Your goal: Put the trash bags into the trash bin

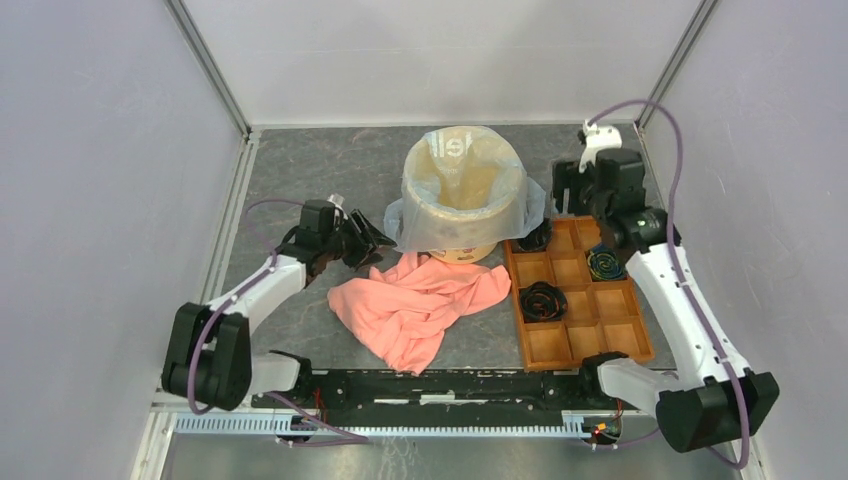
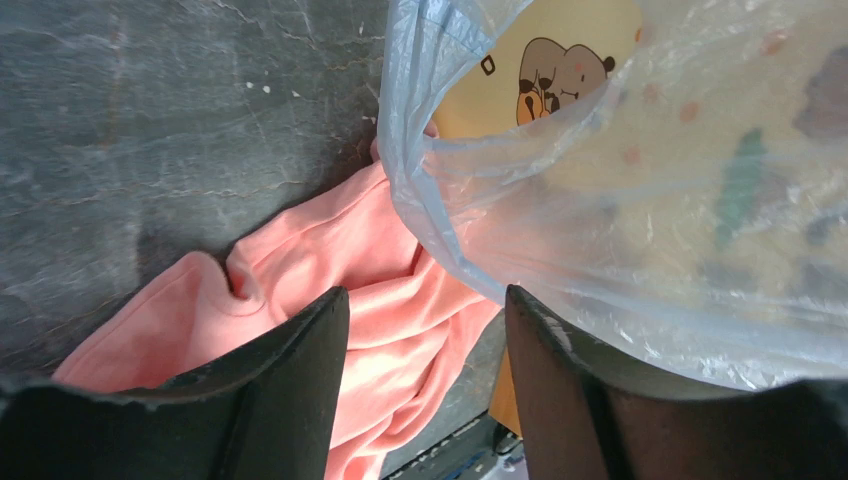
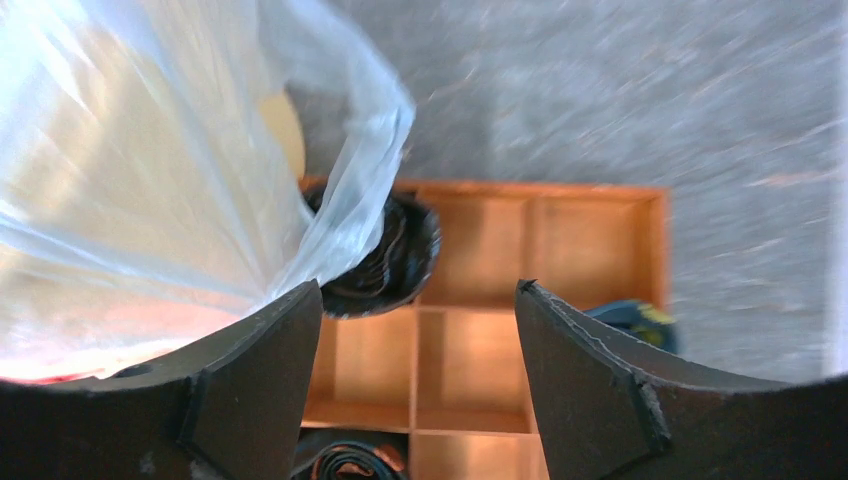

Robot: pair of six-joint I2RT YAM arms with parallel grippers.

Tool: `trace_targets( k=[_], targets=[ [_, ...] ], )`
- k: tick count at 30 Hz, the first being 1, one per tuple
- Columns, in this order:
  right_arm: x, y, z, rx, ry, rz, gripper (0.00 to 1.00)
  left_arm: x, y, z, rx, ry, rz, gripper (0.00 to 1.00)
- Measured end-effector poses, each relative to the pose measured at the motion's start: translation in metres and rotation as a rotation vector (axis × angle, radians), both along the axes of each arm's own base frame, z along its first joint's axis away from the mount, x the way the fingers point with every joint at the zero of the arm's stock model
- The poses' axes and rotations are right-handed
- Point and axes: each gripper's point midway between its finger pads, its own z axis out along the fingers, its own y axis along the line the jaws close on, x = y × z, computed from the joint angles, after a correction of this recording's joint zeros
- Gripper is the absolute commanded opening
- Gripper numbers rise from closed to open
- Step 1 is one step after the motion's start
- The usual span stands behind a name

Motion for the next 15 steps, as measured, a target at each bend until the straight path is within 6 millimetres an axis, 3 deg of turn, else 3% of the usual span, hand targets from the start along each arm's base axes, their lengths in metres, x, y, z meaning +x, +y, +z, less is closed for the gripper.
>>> trace_targets(
  k=[2,4,6,8,9,10,13,15],
  targets=[
    [0.007,0.008,0.038,-0.019,-0.079,0.026,0.86,-0.002,0.005,0.007,0.027,-0.031,0.006,0.74],
    [0.015,0.03,0.073,-0.022,-0.148,0.108,0.85,-0.005,0.011,0.013,0.055,-0.055,0.014,0.77],
    [0.027,0.068,0.103,-0.002,-0.192,0.236,0.8,-0.009,0.017,0.018,0.084,-0.077,0.02,0.78],
    [0.04,0.108,0.119,0.029,-0.208,0.367,0.69,-0.014,0.022,0.025,0.108,-0.102,0.023,0.78],
    [0.052,0.141,0.12,0.054,-0.194,0.468,0.61,-0.016,0.024,0.03,0.113,-0.119,0.021,0.78],
    [0.056,0.151,0.118,0.06,-0.19,0.496,0.53,-0.016,0.024,0.034,0.115,-0.133,0.018,0.78],
    [0.074,0.215,0.082,0.102,-0.078,0.666,0.36,-0.015,0.021,0.054,0.104,-0.18,-0.004,0.77],
    [0.082,0.242,0.047,0.127,0.009,0.721,0.32,-0.011,0.017,0.064,0.089,-0.204,-0.024,0.78]
  ],
)
